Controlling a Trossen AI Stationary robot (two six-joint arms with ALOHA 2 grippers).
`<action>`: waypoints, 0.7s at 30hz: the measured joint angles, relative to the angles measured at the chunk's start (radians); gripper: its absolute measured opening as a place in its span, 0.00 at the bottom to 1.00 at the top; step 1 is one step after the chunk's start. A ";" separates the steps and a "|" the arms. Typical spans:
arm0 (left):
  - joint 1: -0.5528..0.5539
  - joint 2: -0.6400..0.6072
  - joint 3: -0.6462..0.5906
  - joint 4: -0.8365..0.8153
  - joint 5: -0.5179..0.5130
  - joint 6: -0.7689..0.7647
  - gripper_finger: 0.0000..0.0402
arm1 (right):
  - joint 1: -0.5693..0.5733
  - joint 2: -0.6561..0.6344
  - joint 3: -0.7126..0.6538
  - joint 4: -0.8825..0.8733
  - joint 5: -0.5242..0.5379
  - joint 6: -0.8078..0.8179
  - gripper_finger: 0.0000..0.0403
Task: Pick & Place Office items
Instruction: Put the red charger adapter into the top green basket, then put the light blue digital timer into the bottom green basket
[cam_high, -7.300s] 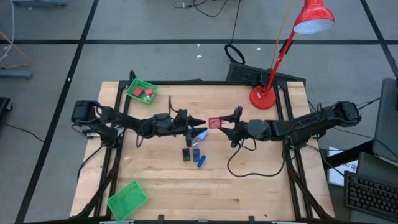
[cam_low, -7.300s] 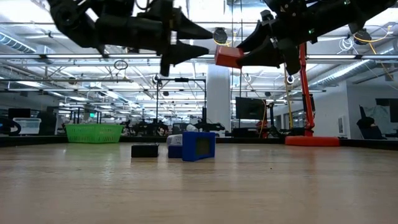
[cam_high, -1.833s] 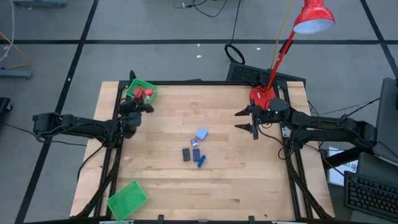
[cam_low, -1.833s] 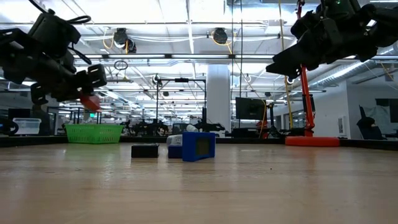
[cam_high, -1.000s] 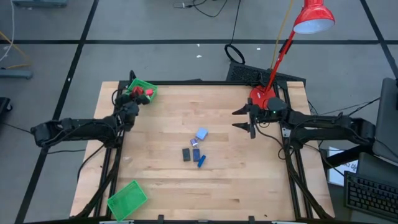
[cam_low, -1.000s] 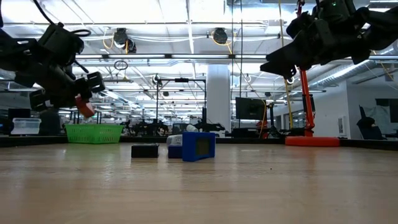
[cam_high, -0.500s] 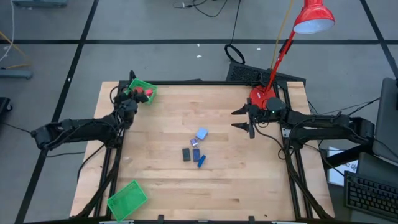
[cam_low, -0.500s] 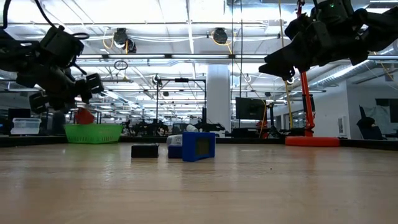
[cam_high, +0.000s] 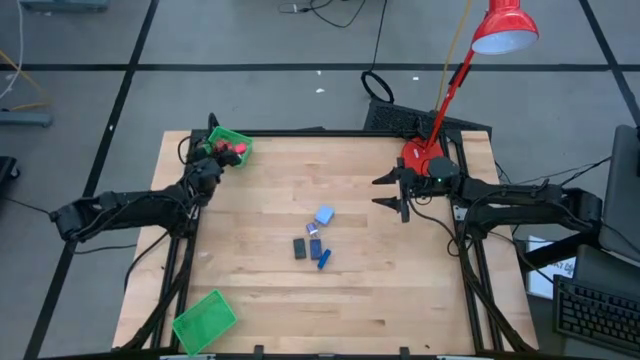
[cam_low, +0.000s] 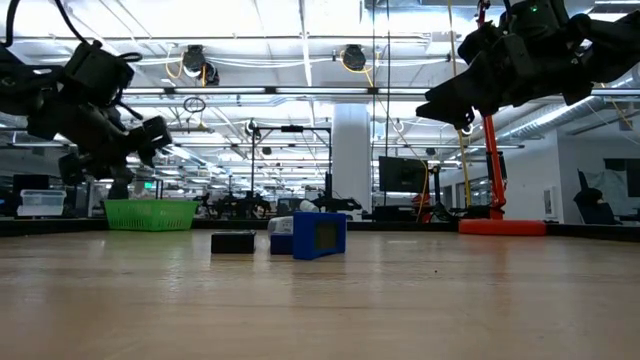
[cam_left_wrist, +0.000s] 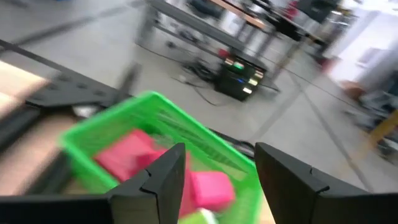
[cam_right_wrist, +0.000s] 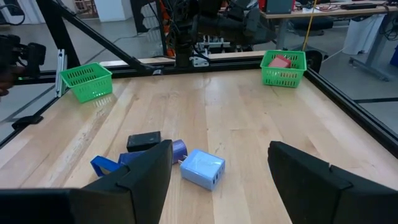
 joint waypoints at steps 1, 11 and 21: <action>0.000 0.000 0.000 0.016 0.038 0.010 0.48 | 0.000 0.000 0.000 0.000 0.000 0.000 0.62; 0.000 0.000 0.001 0.111 0.454 0.141 0.43 | 0.000 0.000 0.000 0.000 0.000 0.002 0.62; -0.057 0.000 0.001 0.122 0.704 0.141 0.36 | 0.001 0.000 0.000 -0.001 0.000 0.003 0.62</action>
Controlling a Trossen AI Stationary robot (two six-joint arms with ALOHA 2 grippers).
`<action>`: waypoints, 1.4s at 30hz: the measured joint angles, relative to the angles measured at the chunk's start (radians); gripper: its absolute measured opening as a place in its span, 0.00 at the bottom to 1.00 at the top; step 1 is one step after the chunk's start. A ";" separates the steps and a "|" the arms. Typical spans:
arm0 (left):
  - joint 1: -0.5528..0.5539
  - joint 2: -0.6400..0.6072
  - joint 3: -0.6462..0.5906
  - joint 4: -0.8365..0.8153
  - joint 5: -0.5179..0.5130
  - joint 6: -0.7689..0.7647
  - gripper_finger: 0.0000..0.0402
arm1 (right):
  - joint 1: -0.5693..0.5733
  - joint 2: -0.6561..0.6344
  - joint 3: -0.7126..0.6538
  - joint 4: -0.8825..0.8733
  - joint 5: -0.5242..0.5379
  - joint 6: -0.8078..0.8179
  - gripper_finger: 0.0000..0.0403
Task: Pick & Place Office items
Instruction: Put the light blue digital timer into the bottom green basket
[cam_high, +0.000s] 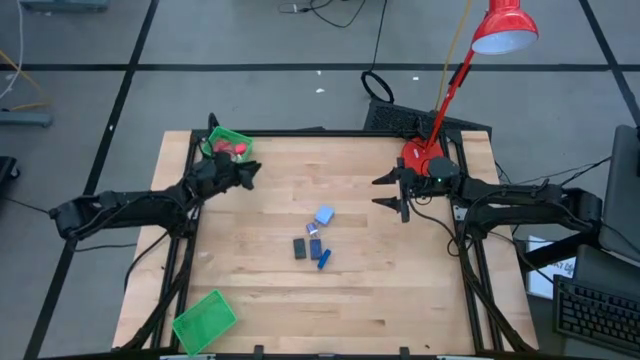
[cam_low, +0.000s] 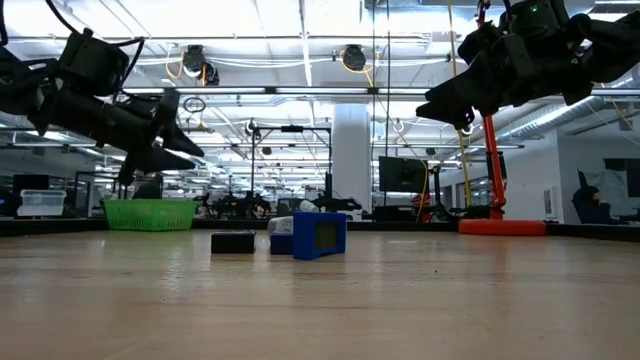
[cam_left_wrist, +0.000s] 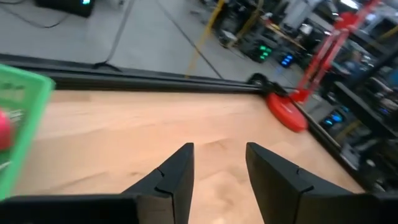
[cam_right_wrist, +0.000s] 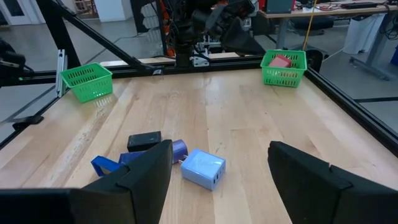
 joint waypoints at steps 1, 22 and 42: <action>-0.012 0.000 0.000 0.011 0.005 0.008 0.35 | 0.002 0.000 0.000 0.000 0.000 0.000 0.62; -0.176 0.000 0.000 0.095 -0.161 0.092 0.33 | 0.392 0.392 0.048 0.325 0.212 -0.106 0.62; -0.281 0.000 0.020 0.165 -0.104 0.152 0.71 | 0.487 0.891 0.391 0.194 0.112 -0.198 0.62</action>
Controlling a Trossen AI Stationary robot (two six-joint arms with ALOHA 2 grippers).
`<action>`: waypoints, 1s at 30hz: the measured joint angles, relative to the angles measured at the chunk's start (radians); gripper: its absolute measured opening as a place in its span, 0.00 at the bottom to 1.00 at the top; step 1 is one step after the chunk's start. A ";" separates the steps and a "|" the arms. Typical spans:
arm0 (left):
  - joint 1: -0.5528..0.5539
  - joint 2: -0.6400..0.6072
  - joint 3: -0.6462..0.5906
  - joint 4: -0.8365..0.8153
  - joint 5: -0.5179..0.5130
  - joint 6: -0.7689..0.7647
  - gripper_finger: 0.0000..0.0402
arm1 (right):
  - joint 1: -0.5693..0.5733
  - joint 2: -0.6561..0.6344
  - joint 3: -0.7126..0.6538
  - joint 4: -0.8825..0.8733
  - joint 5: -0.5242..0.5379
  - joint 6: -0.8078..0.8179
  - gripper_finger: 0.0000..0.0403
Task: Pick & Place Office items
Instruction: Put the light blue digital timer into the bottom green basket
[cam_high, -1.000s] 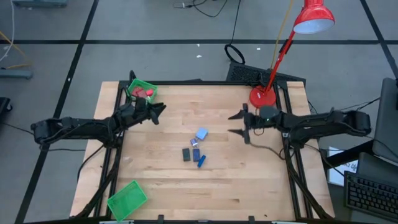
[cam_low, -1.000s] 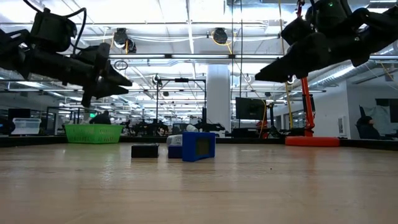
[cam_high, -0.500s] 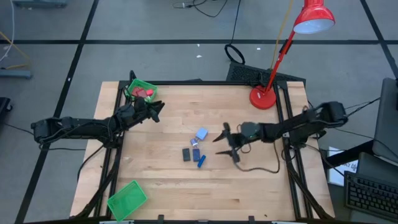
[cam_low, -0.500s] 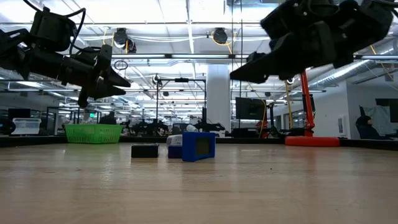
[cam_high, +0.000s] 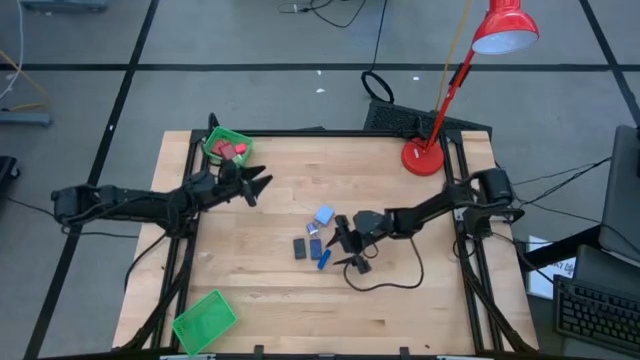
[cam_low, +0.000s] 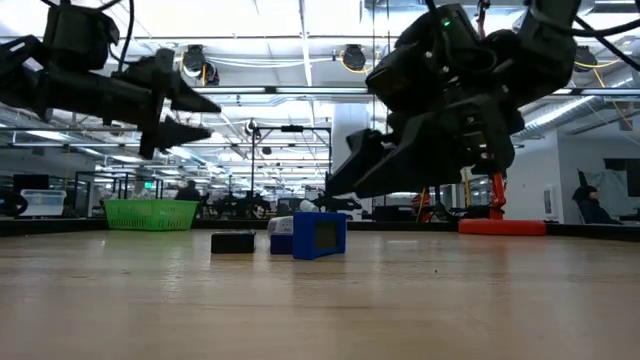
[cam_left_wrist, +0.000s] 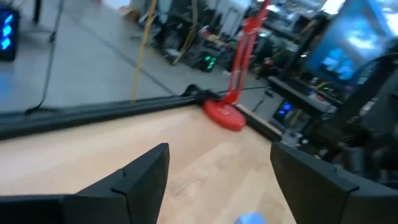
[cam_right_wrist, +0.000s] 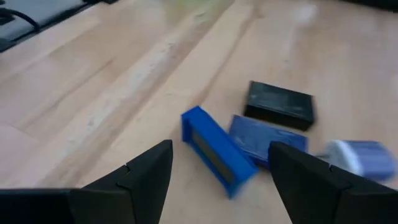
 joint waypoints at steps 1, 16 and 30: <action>-0.010 0.000 0.001 0.015 0.000 0.017 0.71 | 0.000 0.011 0.009 0.001 -0.012 0.008 0.62; -0.067 0.000 0.001 0.087 0.004 0.098 0.63 | -0.003 0.067 0.014 0.048 -0.007 0.006 0.62; -0.067 0.000 0.001 0.085 0.004 0.102 0.62 | -0.010 0.091 0.013 0.057 -0.003 -0.006 0.53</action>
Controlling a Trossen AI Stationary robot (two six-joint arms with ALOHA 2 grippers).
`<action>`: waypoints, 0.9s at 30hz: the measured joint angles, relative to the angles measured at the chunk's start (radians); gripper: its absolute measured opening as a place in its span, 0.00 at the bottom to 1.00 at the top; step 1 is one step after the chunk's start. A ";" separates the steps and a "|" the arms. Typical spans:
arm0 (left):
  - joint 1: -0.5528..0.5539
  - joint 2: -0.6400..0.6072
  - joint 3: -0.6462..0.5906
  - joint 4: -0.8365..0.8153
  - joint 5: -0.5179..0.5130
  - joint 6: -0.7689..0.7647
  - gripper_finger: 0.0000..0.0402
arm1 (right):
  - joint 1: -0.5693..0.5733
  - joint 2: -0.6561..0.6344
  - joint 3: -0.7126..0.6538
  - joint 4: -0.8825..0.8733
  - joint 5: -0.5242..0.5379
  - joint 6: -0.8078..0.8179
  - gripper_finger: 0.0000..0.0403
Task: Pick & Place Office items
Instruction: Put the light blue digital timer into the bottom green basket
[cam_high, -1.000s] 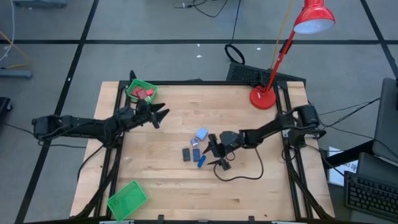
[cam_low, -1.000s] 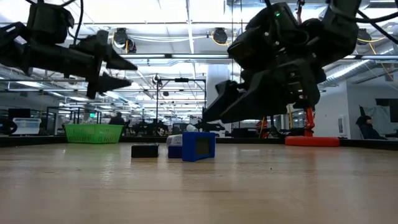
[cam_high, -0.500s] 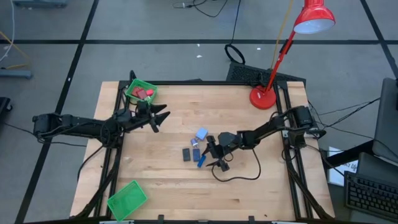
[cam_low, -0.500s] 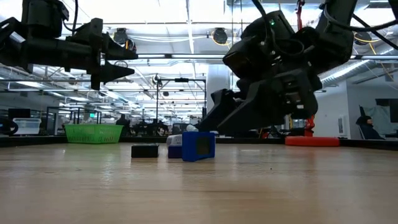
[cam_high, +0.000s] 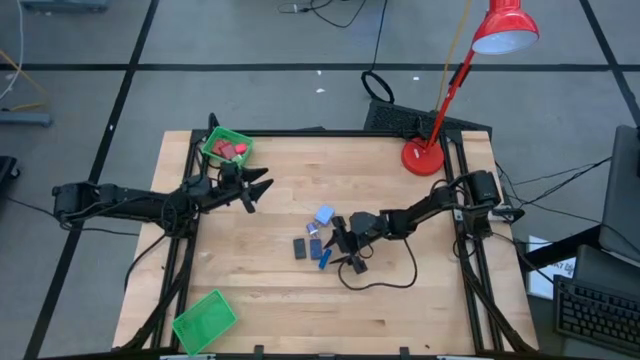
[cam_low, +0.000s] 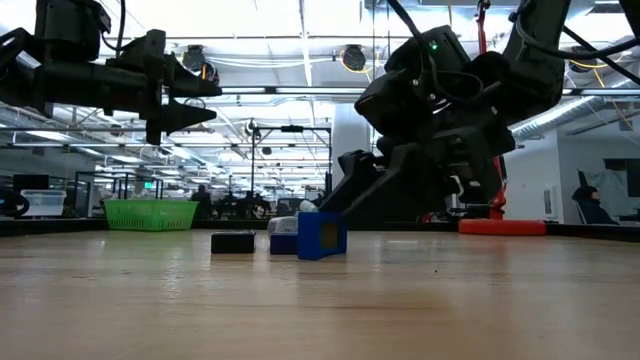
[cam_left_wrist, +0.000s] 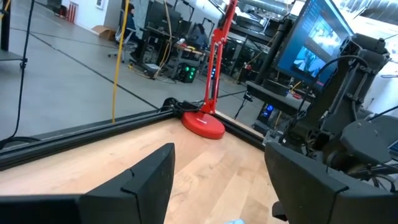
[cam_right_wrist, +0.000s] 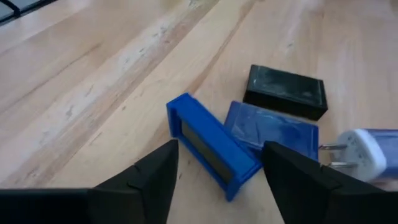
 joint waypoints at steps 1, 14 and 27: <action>0.000 0.000 0.000 0.000 0.000 0.000 0.62 | 0.000 0.000 0.000 -0.009 -0.002 -0.006 0.51; 0.000 0.000 0.000 -0.006 -0.001 0.003 0.63 | 0.000 0.000 0.000 -0.036 -0.003 -0.037 0.26; 0.000 0.000 0.000 -0.007 -0.001 -0.002 0.64 | 0.000 -0.101 -0.001 -0.149 0.000 -0.088 0.17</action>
